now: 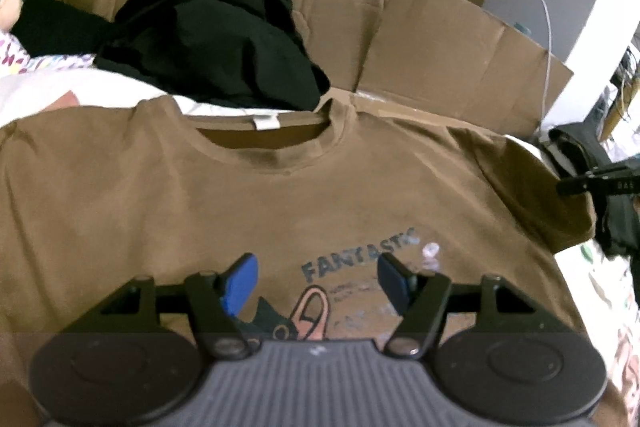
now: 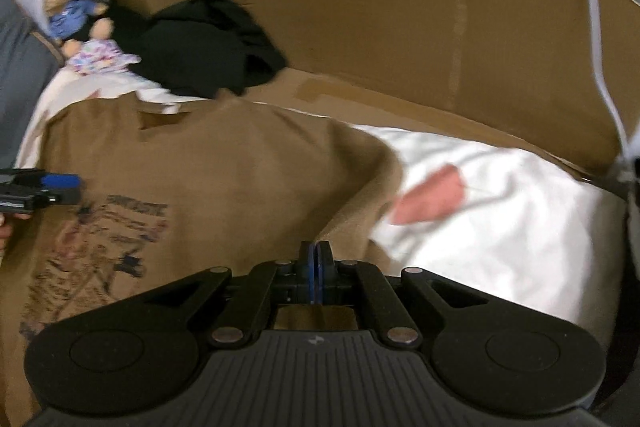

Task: Fold clothes
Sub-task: 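Close the right gripper on the T-shirt sleeve edge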

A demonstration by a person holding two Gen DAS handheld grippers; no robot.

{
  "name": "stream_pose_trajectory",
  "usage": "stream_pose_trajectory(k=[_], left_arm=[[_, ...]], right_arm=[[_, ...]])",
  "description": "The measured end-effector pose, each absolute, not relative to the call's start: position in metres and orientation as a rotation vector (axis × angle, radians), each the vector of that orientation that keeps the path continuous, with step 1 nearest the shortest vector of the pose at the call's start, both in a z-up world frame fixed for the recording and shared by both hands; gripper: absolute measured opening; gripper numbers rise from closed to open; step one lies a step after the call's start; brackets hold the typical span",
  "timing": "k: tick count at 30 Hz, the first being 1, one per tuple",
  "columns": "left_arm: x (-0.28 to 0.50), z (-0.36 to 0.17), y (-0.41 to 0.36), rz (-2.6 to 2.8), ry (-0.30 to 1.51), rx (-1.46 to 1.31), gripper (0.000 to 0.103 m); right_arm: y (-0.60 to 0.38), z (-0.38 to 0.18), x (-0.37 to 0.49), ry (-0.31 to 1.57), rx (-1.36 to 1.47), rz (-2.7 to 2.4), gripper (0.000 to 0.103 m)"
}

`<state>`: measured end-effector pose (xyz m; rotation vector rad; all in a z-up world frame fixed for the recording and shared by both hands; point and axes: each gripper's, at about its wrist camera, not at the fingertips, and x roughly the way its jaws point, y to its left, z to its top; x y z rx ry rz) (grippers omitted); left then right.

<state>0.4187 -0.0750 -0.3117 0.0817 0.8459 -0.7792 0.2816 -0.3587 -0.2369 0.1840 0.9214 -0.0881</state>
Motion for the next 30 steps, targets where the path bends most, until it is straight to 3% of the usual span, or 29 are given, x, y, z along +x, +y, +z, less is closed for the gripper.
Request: stream_pose_trajectory(k=[12, 15, 25, 30], left_arm=[[0.413, -0.312, -0.059, -0.762, 0.872, 0.072, 0.069], [0.412, -0.314, -0.054, -0.754, 0.884, 0.074, 0.069], [0.416, -0.305, -0.081, -0.792, 0.895, 0.051, 0.07], [0.418, -0.297, -0.122, -0.904, 0.89, 0.073, 0.07]], right_arm=[[-0.279, -0.277, 0.311, 0.962, 0.131, 0.0, 0.004], [-0.271, -0.284, 0.309, 0.973, 0.131, -0.013, 0.01], [-0.286, -0.256, 0.272, 0.894, 0.124, -0.038, 0.048], [-0.319, -0.243, 0.263, 0.873, 0.154, -0.117, 0.055]])
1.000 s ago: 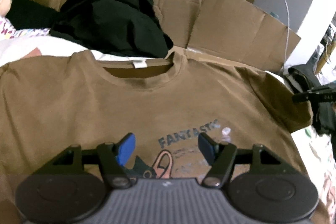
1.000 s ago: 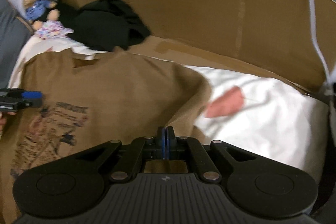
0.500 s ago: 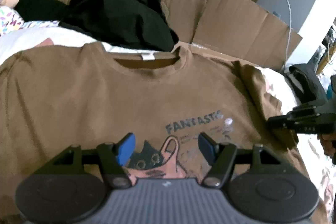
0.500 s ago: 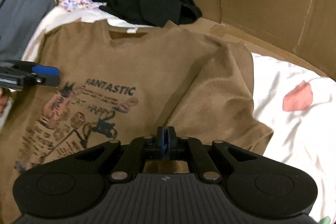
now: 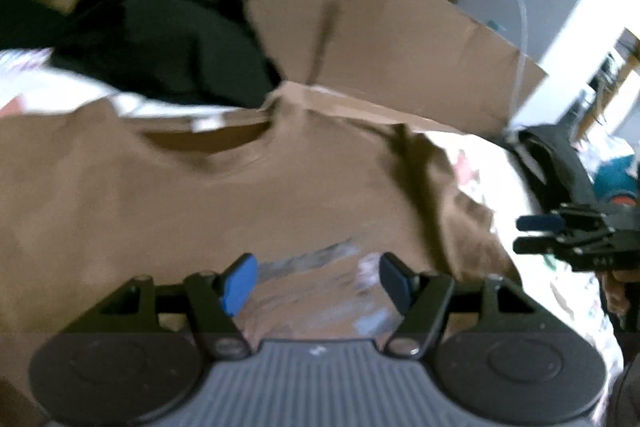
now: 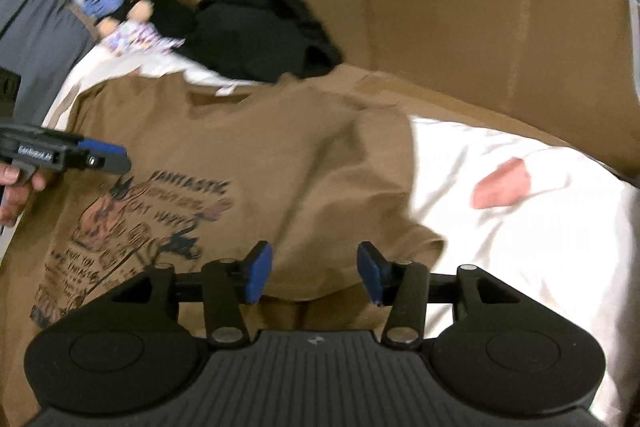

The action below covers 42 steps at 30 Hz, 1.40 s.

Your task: Fold clothes

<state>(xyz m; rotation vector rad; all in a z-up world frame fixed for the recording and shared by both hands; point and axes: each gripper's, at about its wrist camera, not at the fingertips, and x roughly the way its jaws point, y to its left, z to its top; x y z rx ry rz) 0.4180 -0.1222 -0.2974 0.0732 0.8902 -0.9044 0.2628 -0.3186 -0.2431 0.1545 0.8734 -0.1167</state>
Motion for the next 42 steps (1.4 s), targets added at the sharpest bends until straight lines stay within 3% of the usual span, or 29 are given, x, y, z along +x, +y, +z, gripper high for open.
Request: stream_pose_trajectory(k=[12, 14, 16, 19, 21, 25, 28, 42], left_arm=[[0.426, -0.294, -0.18, -0.981, 0.865, 0.055, 0.071], [0.427, -0.296, -0.185, -0.969, 0.864, 0.07, 0.073], [0.429, -0.298, -0.187, -0.97, 0.868, 0.068, 0.084], [0.433, -0.305, -0.191, -0.971, 0.893, 0.056, 0.086], [0.435, -0.309, -0.194, -0.972, 0.905, 0.045, 0.086], [0.439, -0.311, -0.197, -0.958, 0.908, 0.044, 0.086], [0.439, -0.31, -0.198, -0.952, 0.903, 0.032, 0.086], [0.448, -0.29, -0.23, -0.966, 0.88, 0.029, 0.086]], right_arm=[[-0.354, -0.254, 0.271, 0.853, 0.151, -0.185, 0.058], [-0.356, -0.259, 0.276, 0.868, 0.158, -0.18, 0.058], [-0.358, -0.264, 0.28, 0.885, 0.156, -0.182, 0.058], [-0.361, -0.272, 0.283, 0.894, 0.168, -0.161, 0.058], [-0.362, -0.277, 0.286, 0.901, 0.171, -0.15, 0.053], [-0.363, -0.28, 0.287, 0.896, 0.182, -0.14, 0.018], [-0.363, -0.274, 0.283, 0.853, 0.177, -0.139, 0.007], [-0.405, -0.234, 0.249, 0.77, 0.162, -0.23, 0.002]])
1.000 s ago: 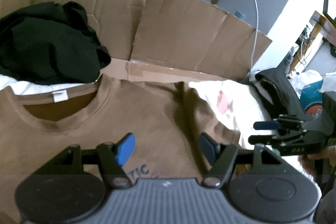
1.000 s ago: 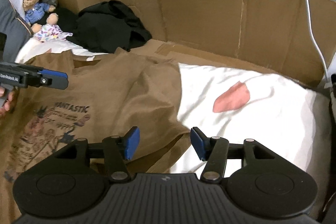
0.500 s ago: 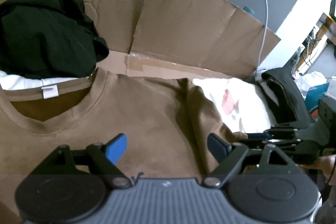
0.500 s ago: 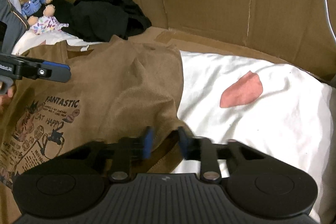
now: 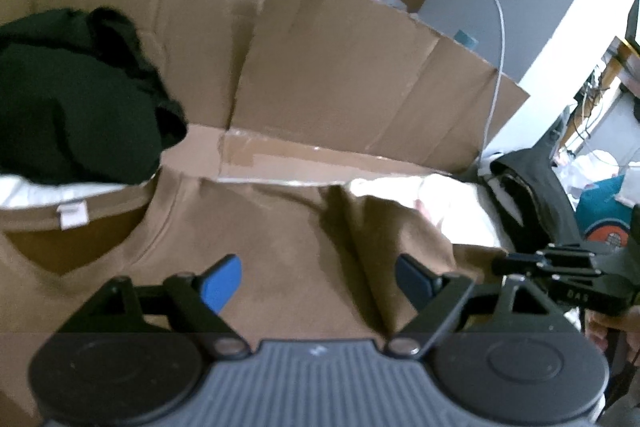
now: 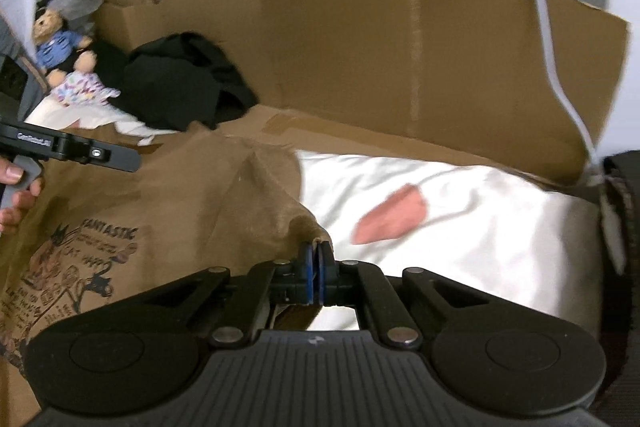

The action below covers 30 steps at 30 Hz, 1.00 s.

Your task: Fold clothes

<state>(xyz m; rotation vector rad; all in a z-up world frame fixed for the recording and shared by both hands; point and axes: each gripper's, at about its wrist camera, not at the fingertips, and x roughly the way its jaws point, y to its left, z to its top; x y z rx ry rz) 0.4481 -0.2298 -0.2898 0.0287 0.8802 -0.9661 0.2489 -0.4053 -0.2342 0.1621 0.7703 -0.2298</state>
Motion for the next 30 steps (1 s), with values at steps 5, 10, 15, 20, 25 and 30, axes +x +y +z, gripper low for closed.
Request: stream_pose_trajectory(k=[5, 10, 15, 20, 25, 30], left_arm=[[0.458, -0.286, -0.252, -0.964, 0.894, 0.023, 0.086], [0.464, -0.29, -0.282, -0.972, 0.9, 0.057, 0.082], [0.473, -0.294, -0.319, -0.992, 0.947, 0.107, 0.077], [0.476, -0.292, -0.349, -1.004, 0.976, 0.155, 0.076], [0.476, -0.294, -0.367, -0.99, 0.988, 0.22, 0.076], [0.474, -0.303, -0.376, -0.997, 0.967, 0.252, 0.076]], right_arm=[[-0.433, -0.228, 0.244, 0.757, 0.172, -0.28, 0.002], [-0.46, -0.233, 0.235, 0.751, 0.218, -0.341, 0.002], [-0.481, -0.246, 0.226, 0.74, 0.278, -0.385, 0.002], [-0.499, -0.258, 0.223, 0.703, 0.332, -0.407, 0.001], [-0.512, -0.27, 0.222, 0.695, 0.404, -0.375, 0.003], [-0.519, -0.285, 0.222, 0.698, 0.425, -0.415, 0.033]])
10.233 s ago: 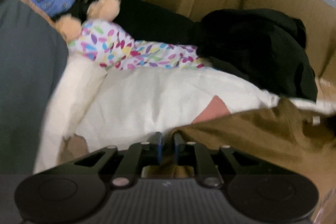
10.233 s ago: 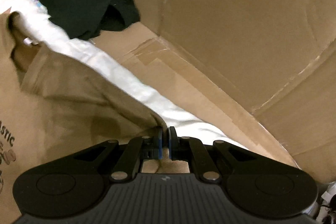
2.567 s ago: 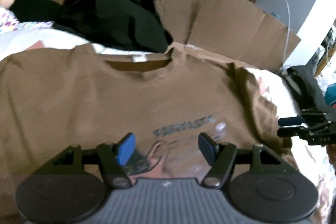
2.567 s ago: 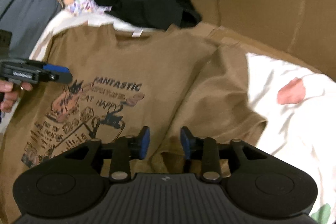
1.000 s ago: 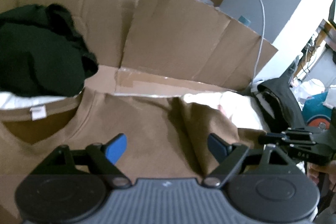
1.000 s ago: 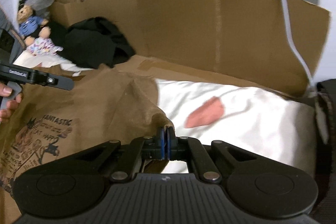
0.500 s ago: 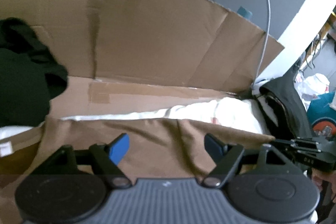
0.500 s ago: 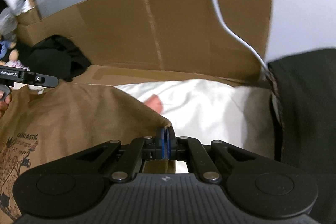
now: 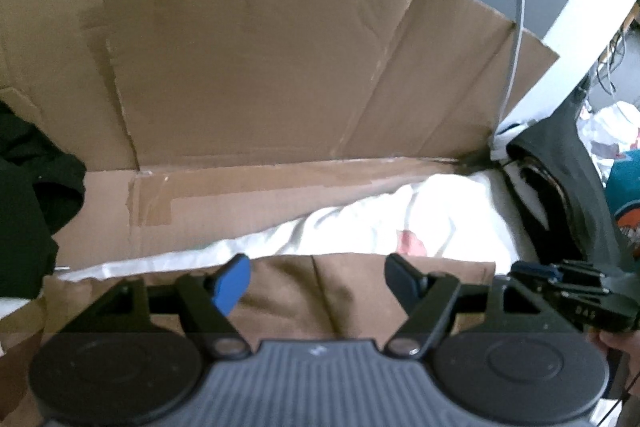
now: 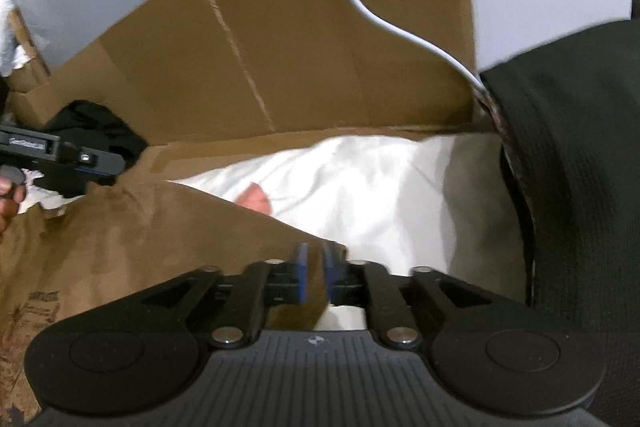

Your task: Fold clothes

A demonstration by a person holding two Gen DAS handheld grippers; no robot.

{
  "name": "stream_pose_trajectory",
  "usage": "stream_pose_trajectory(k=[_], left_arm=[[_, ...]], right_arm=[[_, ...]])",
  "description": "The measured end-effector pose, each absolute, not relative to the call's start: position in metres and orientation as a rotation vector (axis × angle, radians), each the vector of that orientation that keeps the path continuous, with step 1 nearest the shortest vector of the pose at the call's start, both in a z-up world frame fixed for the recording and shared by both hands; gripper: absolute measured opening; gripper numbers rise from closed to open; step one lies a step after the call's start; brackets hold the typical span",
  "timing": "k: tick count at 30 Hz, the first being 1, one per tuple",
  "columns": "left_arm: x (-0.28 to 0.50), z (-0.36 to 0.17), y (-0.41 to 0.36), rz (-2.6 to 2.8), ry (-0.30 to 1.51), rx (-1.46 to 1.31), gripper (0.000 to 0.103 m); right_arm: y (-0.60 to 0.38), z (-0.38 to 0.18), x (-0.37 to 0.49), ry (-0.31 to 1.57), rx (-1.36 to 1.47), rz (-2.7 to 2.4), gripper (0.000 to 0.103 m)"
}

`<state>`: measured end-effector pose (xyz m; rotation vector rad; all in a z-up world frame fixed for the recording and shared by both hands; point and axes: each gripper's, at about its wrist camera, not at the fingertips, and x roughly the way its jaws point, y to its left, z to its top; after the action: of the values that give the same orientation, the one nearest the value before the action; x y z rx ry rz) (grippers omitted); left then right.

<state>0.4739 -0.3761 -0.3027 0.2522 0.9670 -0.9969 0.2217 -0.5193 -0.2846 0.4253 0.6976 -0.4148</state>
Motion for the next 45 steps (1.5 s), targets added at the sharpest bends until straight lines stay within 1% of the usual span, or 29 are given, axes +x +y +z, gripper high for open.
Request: stream_pose_trajectory(k=[3, 5, 7, 8, 9, 12, 14, 16, 18, 19, 20, 22, 33, 42, 45], left_arm=[[0.467, -0.31, -0.379, -0.991, 0.942, 0.275, 0.076], [0.461, -0.317, -0.381, -0.944, 0.924, 0.293, 0.074], [0.455, -0.322, -0.381, -0.911, 0.912, 0.267, 0.074], [0.454, -0.328, -0.382, -0.92, 0.935, 0.25, 0.072], [0.453, -0.332, -0.385, -0.937, 0.962, 0.25, 0.068], [0.454, -0.332, -0.392, -0.956, 0.962, 0.246, 0.068], [0.455, -0.332, -0.395, -0.963, 0.97, 0.225, 0.066], [0.457, -0.332, -0.4, -0.969, 0.978, 0.204, 0.059], [0.455, -0.334, -0.404, -0.957, 0.969, 0.209, 0.055], [0.453, -0.335, -0.406, -0.951, 0.963, 0.212, 0.053], [0.45, -0.337, -0.408, -0.945, 0.955, 0.216, 0.052], [0.448, -0.34, -0.408, -0.941, 0.96, 0.223, 0.049], [0.465, -0.334, -0.394, -0.928, 0.952, 0.147, 0.049], [0.463, -0.351, -0.395, -0.938, 0.968, 0.182, 0.049], [0.464, -0.357, -0.396, -0.933, 0.97, 0.171, 0.049]], right_arm=[[-0.524, -0.293, 0.222, 0.704, 0.44, -0.439, 0.033], [-0.528, -0.294, 0.223, 0.704, 0.452, -0.441, 0.034], [-0.532, -0.296, 0.227, 0.711, 0.457, -0.443, 0.034], [-0.535, -0.297, 0.231, 0.722, 0.455, -0.447, 0.034], [-0.537, -0.297, 0.234, 0.728, 0.457, -0.446, 0.034], [-0.543, -0.298, 0.243, 0.742, 0.471, -0.432, 0.034], [-0.544, -0.301, 0.247, 0.76, 0.466, -0.444, 0.034], [-0.545, -0.303, 0.249, 0.776, 0.464, -0.453, 0.034], [-0.545, -0.306, 0.25, 0.791, 0.483, -0.441, 0.034], [-0.545, -0.306, 0.25, 0.793, 0.492, -0.438, 0.029], [-0.545, -0.307, 0.25, 0.798, 0.502, -0.43, 0.015], [-0.544, -0.306, 0.25, 0.806, 0.498, -0.415, 0.004], [-0.552, -0.271, 0.246, 0.771, 0.377, -0.428, 0.002], [-0.565, -0.28, 0.266, 0.812, 0.333, -0.445, 0.002], [-0.567, -0.29, 0.268, 0.857, 0.346, -0.467, 0.005]])
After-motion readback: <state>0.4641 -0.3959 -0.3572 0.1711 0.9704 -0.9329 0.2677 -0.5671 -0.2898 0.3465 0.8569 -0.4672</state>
